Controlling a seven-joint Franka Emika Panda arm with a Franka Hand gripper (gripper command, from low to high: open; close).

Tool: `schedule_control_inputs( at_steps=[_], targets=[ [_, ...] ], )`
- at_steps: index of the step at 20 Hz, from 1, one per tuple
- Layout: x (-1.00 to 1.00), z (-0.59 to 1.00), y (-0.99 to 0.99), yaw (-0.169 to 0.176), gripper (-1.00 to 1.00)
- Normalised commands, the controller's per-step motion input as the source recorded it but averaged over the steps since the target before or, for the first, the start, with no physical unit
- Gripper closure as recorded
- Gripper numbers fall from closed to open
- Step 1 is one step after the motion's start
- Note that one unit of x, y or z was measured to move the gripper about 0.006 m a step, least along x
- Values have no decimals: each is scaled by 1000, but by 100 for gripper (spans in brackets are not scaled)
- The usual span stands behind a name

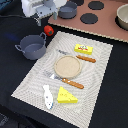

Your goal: Interact with the objects in diverse but meaningful ways.

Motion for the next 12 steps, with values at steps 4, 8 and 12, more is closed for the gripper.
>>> schedule_control_inputs(
  at_steps=[4,8,12],
  targets=[
    [-4,-210,114,-52,-100],
    [-52,-261,138,-28,-100],
    [-27,-259,175,-17,-100]
  ],
)
